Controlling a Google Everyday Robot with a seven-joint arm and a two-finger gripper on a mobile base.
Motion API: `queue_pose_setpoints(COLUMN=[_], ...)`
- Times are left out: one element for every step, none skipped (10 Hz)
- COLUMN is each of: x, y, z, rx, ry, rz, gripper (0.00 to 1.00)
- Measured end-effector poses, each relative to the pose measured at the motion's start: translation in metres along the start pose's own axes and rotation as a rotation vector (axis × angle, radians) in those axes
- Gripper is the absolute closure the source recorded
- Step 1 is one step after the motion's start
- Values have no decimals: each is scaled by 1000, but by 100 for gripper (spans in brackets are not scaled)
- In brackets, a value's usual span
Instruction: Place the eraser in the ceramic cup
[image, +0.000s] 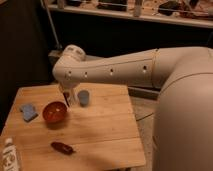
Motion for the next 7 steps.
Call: queue_pose_setpoints(x=[-10, -15, -18, -18, -16, -13, -9], y=[-12, -22, -31, -39, -46, -52, -55], z=[-3, -5, -6, -5, -4, -2, 0], rx=[22, 38, 49, 55, 60, 63, 63], ry=[-15, -24, -31, -35, -37, -34, -31], rz=[9, 16, 31, 47, 62, 74, 84], gripper=[100, 100, 100, 100, 100, 100, 100])
